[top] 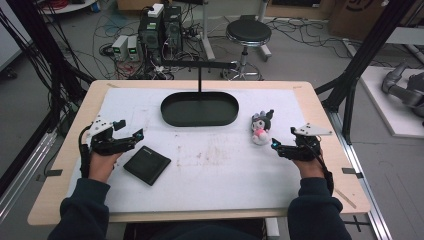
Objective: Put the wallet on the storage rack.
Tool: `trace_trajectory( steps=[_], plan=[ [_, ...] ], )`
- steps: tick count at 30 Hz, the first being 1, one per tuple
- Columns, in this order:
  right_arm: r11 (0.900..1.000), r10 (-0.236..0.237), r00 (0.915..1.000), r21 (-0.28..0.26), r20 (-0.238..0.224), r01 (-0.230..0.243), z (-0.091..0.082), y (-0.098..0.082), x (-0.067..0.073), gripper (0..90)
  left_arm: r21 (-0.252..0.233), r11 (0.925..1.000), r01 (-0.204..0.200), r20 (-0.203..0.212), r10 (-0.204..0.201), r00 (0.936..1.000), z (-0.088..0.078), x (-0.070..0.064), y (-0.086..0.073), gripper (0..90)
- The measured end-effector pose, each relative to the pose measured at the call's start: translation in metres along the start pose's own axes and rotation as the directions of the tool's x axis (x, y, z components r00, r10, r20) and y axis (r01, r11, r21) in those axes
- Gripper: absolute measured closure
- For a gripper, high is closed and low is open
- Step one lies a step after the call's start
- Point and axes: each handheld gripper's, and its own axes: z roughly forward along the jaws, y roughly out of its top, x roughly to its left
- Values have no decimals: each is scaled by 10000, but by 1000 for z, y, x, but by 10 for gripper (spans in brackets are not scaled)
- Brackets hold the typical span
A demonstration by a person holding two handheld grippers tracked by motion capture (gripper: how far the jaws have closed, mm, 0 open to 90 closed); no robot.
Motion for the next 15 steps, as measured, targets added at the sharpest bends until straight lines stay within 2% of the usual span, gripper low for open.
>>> trace_trajectory(
  steps=[11,15],
  plan=[
    [9999,147,9999,59,15,-147,-2,-5,-3,169,36,10000,66,-89,-65,9999,2,1,-1,187],
    [9999,142,9997,-31,190,-142,-4,-4,0,169,9,10000,39,-45,-39,10000,1,0,0,187]
  ],
)
